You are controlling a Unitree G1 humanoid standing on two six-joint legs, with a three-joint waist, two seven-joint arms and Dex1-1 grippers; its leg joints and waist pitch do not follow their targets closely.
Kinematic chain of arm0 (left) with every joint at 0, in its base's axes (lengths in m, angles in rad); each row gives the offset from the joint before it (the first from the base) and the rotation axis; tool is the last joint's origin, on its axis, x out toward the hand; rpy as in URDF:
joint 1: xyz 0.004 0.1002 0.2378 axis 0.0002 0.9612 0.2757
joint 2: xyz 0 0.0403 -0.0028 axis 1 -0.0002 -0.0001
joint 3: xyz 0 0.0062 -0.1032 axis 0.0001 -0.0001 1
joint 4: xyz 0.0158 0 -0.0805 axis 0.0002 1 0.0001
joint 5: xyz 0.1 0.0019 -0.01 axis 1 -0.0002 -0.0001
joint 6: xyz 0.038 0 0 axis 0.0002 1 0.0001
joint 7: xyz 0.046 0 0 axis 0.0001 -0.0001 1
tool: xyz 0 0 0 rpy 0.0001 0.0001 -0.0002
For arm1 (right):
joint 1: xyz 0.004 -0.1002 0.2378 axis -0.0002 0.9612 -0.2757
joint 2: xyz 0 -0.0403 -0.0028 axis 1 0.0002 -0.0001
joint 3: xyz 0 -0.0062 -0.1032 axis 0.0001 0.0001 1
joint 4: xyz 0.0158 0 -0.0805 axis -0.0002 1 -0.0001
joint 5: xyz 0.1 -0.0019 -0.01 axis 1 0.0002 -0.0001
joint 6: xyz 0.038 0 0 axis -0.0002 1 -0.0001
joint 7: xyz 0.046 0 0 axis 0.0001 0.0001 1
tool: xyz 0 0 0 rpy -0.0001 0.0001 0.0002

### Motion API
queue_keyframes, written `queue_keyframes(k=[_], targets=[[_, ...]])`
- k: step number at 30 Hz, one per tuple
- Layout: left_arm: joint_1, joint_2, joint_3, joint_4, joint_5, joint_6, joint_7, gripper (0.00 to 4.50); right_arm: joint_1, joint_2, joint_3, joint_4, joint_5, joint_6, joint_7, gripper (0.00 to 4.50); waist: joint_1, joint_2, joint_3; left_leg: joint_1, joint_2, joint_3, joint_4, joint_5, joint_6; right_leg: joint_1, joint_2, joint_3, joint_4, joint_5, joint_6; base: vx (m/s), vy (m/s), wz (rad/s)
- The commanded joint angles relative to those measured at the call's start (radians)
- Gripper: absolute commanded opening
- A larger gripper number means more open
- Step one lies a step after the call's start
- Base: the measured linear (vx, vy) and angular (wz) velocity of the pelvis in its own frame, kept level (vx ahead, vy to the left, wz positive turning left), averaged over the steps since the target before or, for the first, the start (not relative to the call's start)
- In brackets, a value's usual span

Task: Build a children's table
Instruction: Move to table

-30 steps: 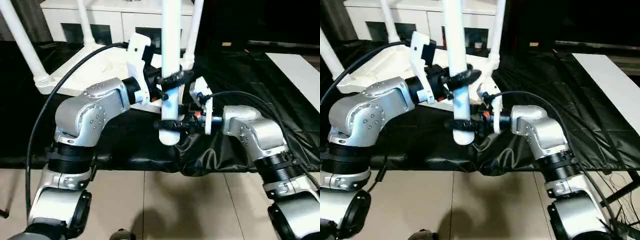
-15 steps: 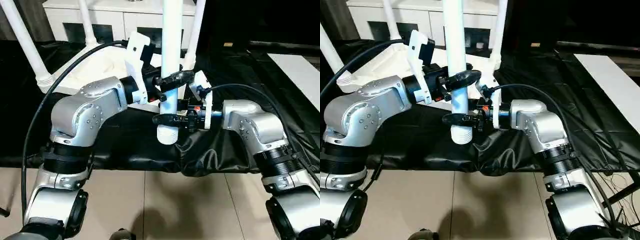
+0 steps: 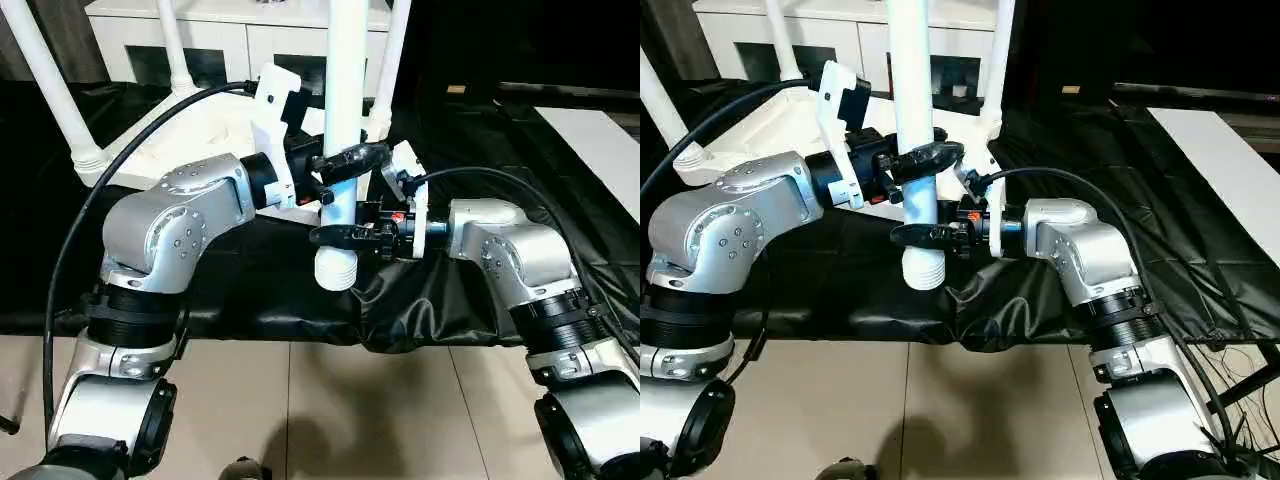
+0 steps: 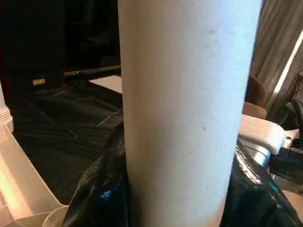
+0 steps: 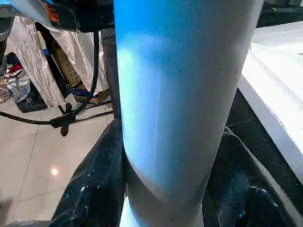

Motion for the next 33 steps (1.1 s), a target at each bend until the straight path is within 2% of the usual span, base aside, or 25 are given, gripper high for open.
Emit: queue_keyframes(k=[1,2,4,5,8,11,15,17,18,19,20,22,23,24,25,26,27,28,29,30,31,32,33], targets=[[-0.015,-0.006,0.014,-0.009,0.0,0.007,0.009,1.84,-0.021,-0.004,-0.011,0.007,0.014,0.01,0.011,1.91,0.0,-0.005,-0.081,0.04,0.034,-0.01,-0.063,-0.154,-0.013,0.044,-0.07,0.036,-0.071,-0.062,-0.221,0.0,0.0,0.0],[-0.014,-0.004,0.013,-0.007,0.024,-0.008,0.032,1.84,-0.02,-0.002,-0.013,0.008,0.014,0.009,0.009,1.87,0.0,-0.005,-0.081,0.04,0.034,-0.01,-0.063,-0.154,-0.013,0.044,-0.07,0.035,-0.07,-0.062,-0.221,0.0,0.0,0.0],[-0.012,-0.008,0.024,-0.009,0.008,0.008,0.035,1.84,-0.018,-0.001,-0.014,0.008,0.013,0.008,0.006,1.86,0.0,-0.005,-0.081,0.04,0.033,-0.01,-0.063,-0.151,-0.013,0.044,-0.07,0.036,-0.07,-0.059,-0.222,0.0,0.0,0.0],[-0.01,-0.017,0.046,-0.008,-0.021,0.028,0.038,2.4,-0.016,0.002,-0.018,0.007,0.014,0.007,-0.001,1.85,0.001,-0.004,-0.081,0.04,0.034,-0.01,-0.063,-0.15,-0.013,0.044,-0.07,0.035,-0.07,-0.058,-0.222,0.0,0.0,0.0],[0.0,-0.018,0.068,-0.006,-0.038,0.038,0.043,2.63,-0.009,0.011,-0.031,0.005,0.016,0.006,-0.025,1.84,0.0,-0.005,-0.081,0.039,0.032,-0.01,-0.062,-0.145,-0.011,0.044,-0.071,0.035,-0.07,-0.051,-0.228,0.0,0.0,0.0],[0.013,-0.025,0.1,-0.018,-0.067,0.044,0.048,2.81,0.005,0.016,-0.039,0.002,0.009,0.0,-0.053,1.84,0.0,-0.001,-0.081,0.04,0.033,-0.011,-0.062,-0.148,-0.014,0.044,-0.069,0.035,-0.069,-0.05,-0.229,0.0,0.0,0.0],[0.042,-0.016,0.111,-0.057,-0.074,0.037,0.048,3.12,0.022,0.032,-0.083,0.004,0.009,-0.021,-0.128,1.84,0.002,0.004,-0.083,0.043,0.035,-0.012,-0.064,-0.155,-0.026,0.042,-0.068,0.035,-0.068,-0.043,-0.224,0.0,0.0,0.0],[0.072,-0.011,0.106,-0.073,-0.013,-0.016,0.086,3.35,0.026,0.037,-0.128,0.005,0.015,-0.029,-0.188,1.84,0.001,0.016,-0.082,0.043,0.033,-0.012,-0.064,-0.166,-0.032,0.04,-0.066,0.035,-0.069,-0.041,-0.22,0.0,0.0,0.0],[0.087,-0.005,0.1,-0.083,0.013,-0.038,0.098,3.35,0.029,0.038,-0.144,0.004,0.016,-0.033,-0.211,1.84,-0.002,0.008,-0.081,0.043,0.034,-0.013,-0.067,-0.184,-0.037,0.043,-0.067,0.035,-0.073,-0.057,-0.212,0.0,0.0,0.0],[0.118,-0.004,0.109,-0.103,0.041,-0.064,0.132,3.45,0.038,0.038,-0.172,-0.003,0.008,-0.054,-0.265,1.84,-0.003,0.017,-0.08,0.043,0.037,-0.016,-0.069,-0.192,-0.046,0.043,-0.07,0.036,-0.073,-0.066,-0.204,0.0,0.0,0.0],[0.141,-0.007,0.122,-0.117,0.055,-0.079,0.157,3.45,0.045,0.038,-0.192,-0.01,0.0,-0.064,-0.306,1.84,-0.004,0.021,-0.081,0.045,0.034,-0.015,-0.068,-0.207,-0.055,0.041,-0.067,0.035,-0.074,-0.082,-0.196,0.0,0.0,0.0],[0.203,-0.008,0.151,-0.144,0.109,-0.142,0.222,3.45,0.069,0.031,-0.223,-0.028,-0.043,-0.106,-0.411,1.84,-0.006,0.018,-0.081,0.044,0.036,-0.015,-0.069,-0.201,-0.06,0.041,-0.068,0.036,-0.076,-0.076,-0.19,0.0,0.0,0.0],[0.238,-0.004,0.164,-0.155,0.137,-0.177,0.246,3.45,0.085,0.026,-0.232,-0.039,-0.073,-0.136,-0.459,1.84,-0.006,0.012,-0.08,0.041,0.035,-0.015,-0.069,-0.192,-0.064,0.043,-0.067,0.036,-0.076,-0.072,-0.181,0.0,0.0,0.0],[0.307,0.01,0.172,-0.155,0.252,-0.222,0.369,3.45,0.133,0.028,-0.242,-0.095,-0.109,-0.136,-0.526,1.84,-0.009,0.007,-0.082,0.041,0.034,-0.014,-0.068,-0.182,-0.065,0.044,-0.064,0.035,-0.077,-0.066,-0.17,0.0,0.0,0.0],[0.317,0.011,0.173,-0.154,0.268,-0.233,0.384,3.45,0.141,0.029,-0.243,-0.104,-0.114,-0.136,-0.532,1.84,-0.007,0.008,-0.081,0.04,0.035,-0.015,-0.07,-0.175,-0.062,0.045,-0.061,0.036,-0.078,-0.06,-0.155,0.0,0.0,0.0],[0.361,0.015,0.178,-0.149,0.345,-0.287,0.456,3.45,0.177,0.033,-0.242,-0.15,-0.133,-0.131,-0.563,1.84,-0.011,0.011,-0.08,0.041,0.035,-0.016,-0.071,-0.187,-0.059,0.043,-0.06,0.036,-0.079,-0.076,-0.132,0.0,0.0,0.0],[0.405,0.016,0.186,-0.152,0.379,-0.284,0.502,3.45,0.208,0.043,-0.236,-0.189,-0.157,-0.129,-0.596,1.84,-0.014,0.008,-0.082,0.043,0.032,-0.015,-0.07,-0.194,-0.054,0.042,-0.06,0.036,-0.082,-0.092,-0.126,0.0,0.0,0.0],[0.437,0.011,0.193,-0.153,0.4,-0.3,0.527,3.45,0.229,0.049,-0.229,-0.212,-0.179,-0.142,-0.621,1.84,-0.015,0.009,-0.082,0.041,0.034,-0.016,-0.071,-0.19,-0.055,0.042,-0.06,0.036,-0.08,-0.09,-0.124,0.0,0.0,0.0],[0.499,-0.013,0.215,-0.158,0.429,-0.348,0.565,3.45,0.267,0.06,-0.214,-0.254,-0.222,-0.166,-0.669,1.84,-0.02,0.011,-0.079,0.04,0.034,-0.016,-0.072,-0.201,-0.053,0.036,-0.06,0.037,-0.085,-0.109,-0.125,0.0,0.0,0.0],[0.499,-0.013,0.215,-0.158,0.429,-0.348,0.565,3.45,0.267,0.06,-0.214,-0.254,-0.222,-0.166,-0.669,1.84,-0.02,0.011,-0.079,0.04,0.034,-0.016,-0.072,-0.201,-0.053,0.036,-0.06,0.037,-0.085,-0.109,-0.125,0.0,0.0,0.0],[0.547,-0.03,0.222,-0.164,0.432,-0.383,0.562,3.45,0.289,0.077,-0.217,-0.272,-0.239,-0.177,-0.71,1.84,-0.026,0.016,-0.078,0.042,0.035,-0.018,-0.075,-0.237,-0.055,0.033,-0.062,0.037,-0.09,-0.149,-0.13,0.0,0.0,0.0],[0.58,-0.046,0.223,-0.17,0.43,-0.41,0.559,3.45,0.301,0.096,-0.227,-0.276,-0.234,-0.183,-0.738,1.84,-0.028,0.014,-0.075,0.044,0.034,-0.018,-0.077,-0.275,-0.059,0.029,-0.062,0.038,-0.094,-0.196,-0.128,0.0,0.0,0.0],[0.621,-0.055,0.189,-0.179,0.453,-0.409,0.578,3.45,0.34,0.124,-0.233,-0.28,-0.213,-0.228,-0.741,1.84,-0.03,0.009,-0.072,0.048,0.035,-0.017,-0.08,-0.323,-0.06,0.027,-0.062,0.038,-0.099,-0.25,-0.12,0.0,0.0,0.0]])
